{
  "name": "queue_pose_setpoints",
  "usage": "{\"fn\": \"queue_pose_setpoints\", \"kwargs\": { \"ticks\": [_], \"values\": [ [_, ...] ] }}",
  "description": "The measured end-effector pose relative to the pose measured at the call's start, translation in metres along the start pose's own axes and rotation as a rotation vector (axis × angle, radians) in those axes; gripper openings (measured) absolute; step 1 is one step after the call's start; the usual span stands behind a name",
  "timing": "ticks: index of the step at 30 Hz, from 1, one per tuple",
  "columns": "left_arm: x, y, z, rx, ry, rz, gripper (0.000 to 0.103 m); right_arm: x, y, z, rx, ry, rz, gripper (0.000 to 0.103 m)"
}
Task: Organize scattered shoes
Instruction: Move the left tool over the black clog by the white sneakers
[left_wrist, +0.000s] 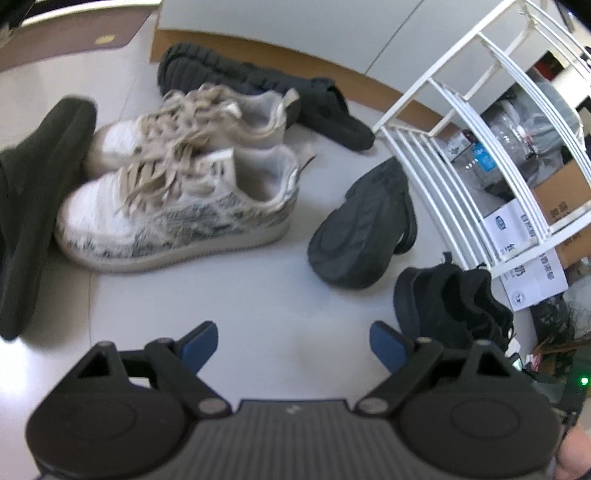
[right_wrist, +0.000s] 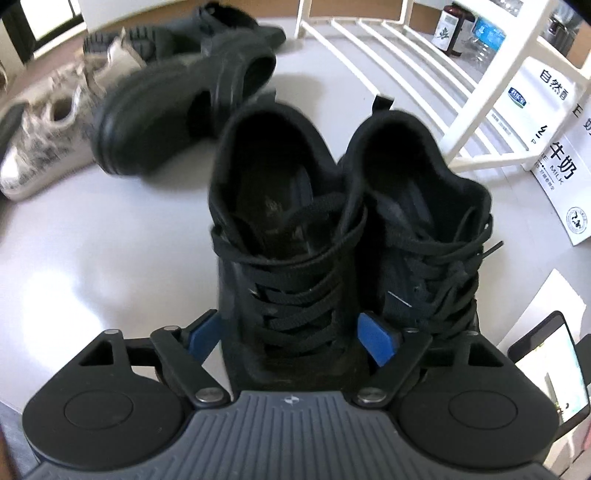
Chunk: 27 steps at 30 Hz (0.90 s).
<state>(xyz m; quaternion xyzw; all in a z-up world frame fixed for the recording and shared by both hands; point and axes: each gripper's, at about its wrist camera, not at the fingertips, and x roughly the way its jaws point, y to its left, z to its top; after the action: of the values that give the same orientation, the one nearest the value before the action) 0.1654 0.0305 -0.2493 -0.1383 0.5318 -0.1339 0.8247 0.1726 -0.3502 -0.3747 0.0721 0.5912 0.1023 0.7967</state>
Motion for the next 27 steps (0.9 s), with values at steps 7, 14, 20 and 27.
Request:
{"fn": "queue_pose_setpoints", "kwargs": {
  "ticks": [7,14,20,27],
  "values": [
    [0.004,-0.032,0.028,0.128,-0.056,0.013,0.091,-0.014,-0.012,0.004,0.069,-0.046,0.029,0.085],
    [0.031,-0.074,0.055,0.260,-0.078,0.011,0.091,-0.020,-0.016,0.003,0.084,-0.060,0.042,0.085],
    [0.051,-0.105,0.066,0.325,-0.088,-0.007,0.091,-0.026,-0.022,0.000,0.104,-0.068,0.055,0.085],
    [0.077,-0.138,0.076,0.421,-0.054,-0.009,0.091,-0.027,-0.026,0.001,0.111,-0.072,0.070,0.085]
  ]
}}
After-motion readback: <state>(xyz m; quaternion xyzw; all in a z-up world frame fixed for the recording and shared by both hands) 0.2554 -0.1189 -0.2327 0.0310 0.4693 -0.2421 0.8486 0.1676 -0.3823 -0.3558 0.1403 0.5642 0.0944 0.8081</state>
